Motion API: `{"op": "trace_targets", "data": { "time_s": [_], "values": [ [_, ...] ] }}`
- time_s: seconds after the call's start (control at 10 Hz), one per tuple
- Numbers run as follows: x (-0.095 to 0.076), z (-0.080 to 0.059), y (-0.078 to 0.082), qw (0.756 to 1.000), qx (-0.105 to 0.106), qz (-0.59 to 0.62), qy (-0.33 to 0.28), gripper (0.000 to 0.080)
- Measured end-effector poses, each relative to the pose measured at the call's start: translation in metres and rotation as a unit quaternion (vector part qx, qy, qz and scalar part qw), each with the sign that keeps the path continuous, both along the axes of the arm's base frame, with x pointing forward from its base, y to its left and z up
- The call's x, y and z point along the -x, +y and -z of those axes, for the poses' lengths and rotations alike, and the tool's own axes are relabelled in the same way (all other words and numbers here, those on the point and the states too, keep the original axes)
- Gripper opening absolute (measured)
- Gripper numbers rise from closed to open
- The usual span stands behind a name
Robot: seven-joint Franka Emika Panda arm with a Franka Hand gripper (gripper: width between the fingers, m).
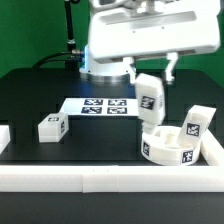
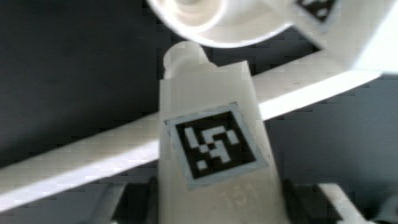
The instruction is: Assemble stool
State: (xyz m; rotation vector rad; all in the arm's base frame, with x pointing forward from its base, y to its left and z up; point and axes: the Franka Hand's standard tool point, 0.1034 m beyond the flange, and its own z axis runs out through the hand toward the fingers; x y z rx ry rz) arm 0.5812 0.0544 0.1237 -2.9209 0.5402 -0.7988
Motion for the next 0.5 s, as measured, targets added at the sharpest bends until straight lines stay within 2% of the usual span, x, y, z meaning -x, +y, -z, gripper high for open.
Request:
{"op": "trace_targets", "data": {
  "time_s": [0.3, 0.4, 0.5],
  "values": [
    [0.002, 0.002, -0.009, 1.0, 0.006, -0.003, 0.007, 0.0325],
    [0.004, 0.0, -0.027, 1.0, 0.014, 0.005, -0.011, 0.0325],
    [0.008, 0.002, -0.034, 1.0, 0.006, 0.014, -0.016, 0.0325]
  ]
}}
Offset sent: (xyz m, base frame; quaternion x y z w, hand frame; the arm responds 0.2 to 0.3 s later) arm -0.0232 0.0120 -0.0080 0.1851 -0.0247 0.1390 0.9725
